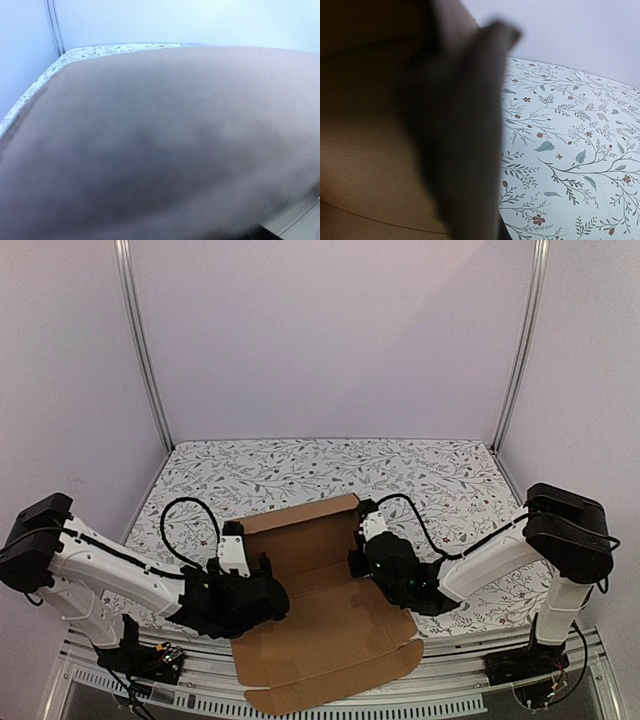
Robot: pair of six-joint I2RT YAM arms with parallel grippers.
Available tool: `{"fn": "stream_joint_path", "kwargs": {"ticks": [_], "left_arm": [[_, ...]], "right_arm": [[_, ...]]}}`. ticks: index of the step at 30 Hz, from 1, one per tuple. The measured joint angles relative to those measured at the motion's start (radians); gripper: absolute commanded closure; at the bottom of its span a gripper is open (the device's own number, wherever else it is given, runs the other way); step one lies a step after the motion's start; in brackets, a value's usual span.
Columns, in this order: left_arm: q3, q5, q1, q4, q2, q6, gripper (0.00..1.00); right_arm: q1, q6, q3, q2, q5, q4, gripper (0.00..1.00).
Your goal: Fold the paper box
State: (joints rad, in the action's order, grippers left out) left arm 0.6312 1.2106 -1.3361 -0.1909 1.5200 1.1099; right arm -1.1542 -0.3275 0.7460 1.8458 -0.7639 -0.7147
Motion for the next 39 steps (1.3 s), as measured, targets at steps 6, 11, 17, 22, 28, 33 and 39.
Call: {"fn": "stream_joint_path", "kwargs": {"ticks": [6, 11, 17, 22, 28, 33, 39], "left_arm": [[-0.005, -0.019, -0.036, -0.066, -0.067, 0.023, 0.10], [-0.054, -0.063, -0.063, -0.115, -0.187, 0.010, 0.01], [-0.117, -0.151, -0.065, -0.154, -0.375, -0.051, 0.01], [-0.164, -0.259, -0.067, -0.166, -0.570, -0.185, 0.00], [-0.171, -0.433, -0.063, -0.154, -0.815, -0.378, 0.01], [-0.081, -0.592, -0.017, -0.148, -0.884, -0.531, 0.02], [0.146, -0.789, 0.118, -0.111, -0.728, -0.684, 0.08]], "right_arm": [[-0.003, 0.034, 0.014, -0.003, -0.003, -0.003, 1.00], [-0.004, 0.068, 0.023, -0.005, -0.009, -0.003, 1.00], [0.013, 0.088, 0.037, -0.005, 0.002, -0.003, 1.00], [0.051, 0.105, 0.040, -0.005, 0.045, -0.003, 1.00], [0.123, 0.134, 0.043, -0.005, 0.150, -0.006, 1.00], [0.169, 0.199, 0.044, -0.005, 0.288, -0.048, 1.00], [0.180, 0.283, 0.044, 0.021, 0.442, -0.198, 1.00]]}}
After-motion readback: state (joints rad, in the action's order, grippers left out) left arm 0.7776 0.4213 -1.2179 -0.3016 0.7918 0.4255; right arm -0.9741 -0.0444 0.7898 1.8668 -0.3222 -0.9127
